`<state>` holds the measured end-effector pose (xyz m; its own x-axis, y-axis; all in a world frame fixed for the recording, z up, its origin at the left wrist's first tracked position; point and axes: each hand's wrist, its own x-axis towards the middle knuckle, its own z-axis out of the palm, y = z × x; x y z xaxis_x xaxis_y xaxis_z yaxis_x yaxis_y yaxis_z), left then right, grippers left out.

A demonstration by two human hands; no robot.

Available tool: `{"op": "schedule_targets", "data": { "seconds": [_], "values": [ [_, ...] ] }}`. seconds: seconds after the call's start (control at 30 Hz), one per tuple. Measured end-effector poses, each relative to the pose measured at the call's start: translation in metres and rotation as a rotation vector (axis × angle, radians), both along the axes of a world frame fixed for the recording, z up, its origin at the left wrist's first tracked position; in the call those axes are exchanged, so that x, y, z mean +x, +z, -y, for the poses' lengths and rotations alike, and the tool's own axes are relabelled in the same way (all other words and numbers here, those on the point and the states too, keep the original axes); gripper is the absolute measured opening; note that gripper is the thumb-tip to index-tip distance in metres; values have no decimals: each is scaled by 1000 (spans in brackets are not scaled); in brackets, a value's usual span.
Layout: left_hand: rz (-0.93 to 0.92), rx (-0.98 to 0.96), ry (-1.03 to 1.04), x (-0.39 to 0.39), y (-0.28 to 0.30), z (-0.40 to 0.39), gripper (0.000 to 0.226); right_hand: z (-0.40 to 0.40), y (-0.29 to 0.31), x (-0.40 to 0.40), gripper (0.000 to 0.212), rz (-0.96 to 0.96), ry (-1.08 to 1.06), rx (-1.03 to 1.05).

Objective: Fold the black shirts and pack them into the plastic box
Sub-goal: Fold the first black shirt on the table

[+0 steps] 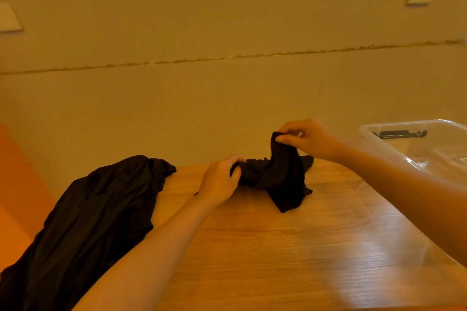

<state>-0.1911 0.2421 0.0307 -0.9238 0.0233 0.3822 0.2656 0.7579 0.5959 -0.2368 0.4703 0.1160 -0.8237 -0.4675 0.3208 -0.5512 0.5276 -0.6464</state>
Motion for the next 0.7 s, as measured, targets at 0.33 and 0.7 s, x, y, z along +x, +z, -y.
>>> {"op": "schedule_targets", "data": {
  "seconds": [0.33,0.7],
  "values": [
    [-285,92,20,2,31,-17,15,40,-27,14,15,151,64,-169],
    [-4,94,125,6,-24,13,21,16,-24,5,17,19,-11,-227]
  ]
}}
